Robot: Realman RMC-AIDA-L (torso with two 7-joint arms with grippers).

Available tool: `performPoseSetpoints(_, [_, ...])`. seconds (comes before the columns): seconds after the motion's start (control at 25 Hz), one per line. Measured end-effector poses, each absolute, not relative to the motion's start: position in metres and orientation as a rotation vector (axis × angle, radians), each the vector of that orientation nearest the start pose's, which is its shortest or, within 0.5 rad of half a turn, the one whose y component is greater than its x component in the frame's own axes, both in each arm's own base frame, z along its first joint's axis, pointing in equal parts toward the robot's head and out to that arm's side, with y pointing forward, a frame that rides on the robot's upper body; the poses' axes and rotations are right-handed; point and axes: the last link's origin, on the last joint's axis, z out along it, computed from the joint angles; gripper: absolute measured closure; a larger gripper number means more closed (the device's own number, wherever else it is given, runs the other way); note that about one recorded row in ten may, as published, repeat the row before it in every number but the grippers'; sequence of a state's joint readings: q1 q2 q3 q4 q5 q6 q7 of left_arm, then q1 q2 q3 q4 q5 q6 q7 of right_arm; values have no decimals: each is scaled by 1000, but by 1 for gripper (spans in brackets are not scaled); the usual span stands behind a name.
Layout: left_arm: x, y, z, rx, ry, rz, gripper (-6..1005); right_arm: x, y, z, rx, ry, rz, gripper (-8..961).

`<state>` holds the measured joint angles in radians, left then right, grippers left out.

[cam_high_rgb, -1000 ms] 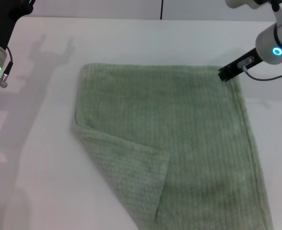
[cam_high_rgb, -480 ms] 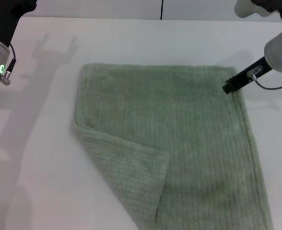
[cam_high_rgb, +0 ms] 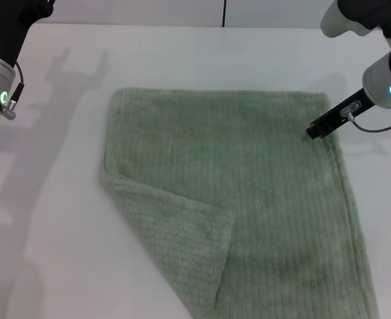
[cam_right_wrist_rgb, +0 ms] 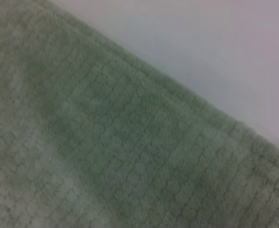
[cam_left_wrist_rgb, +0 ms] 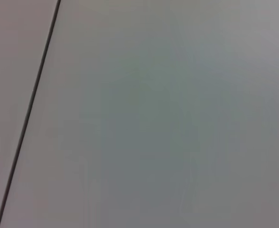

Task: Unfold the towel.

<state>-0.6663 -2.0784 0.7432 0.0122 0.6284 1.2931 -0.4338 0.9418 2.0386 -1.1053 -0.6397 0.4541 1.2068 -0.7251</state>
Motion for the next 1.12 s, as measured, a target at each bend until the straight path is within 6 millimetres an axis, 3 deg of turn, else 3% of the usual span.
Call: performPoseSetpoints(1.12, [-274,381,21,-1563,-523,-1080,244,219,428,-29,-2496,1018,-494,933])
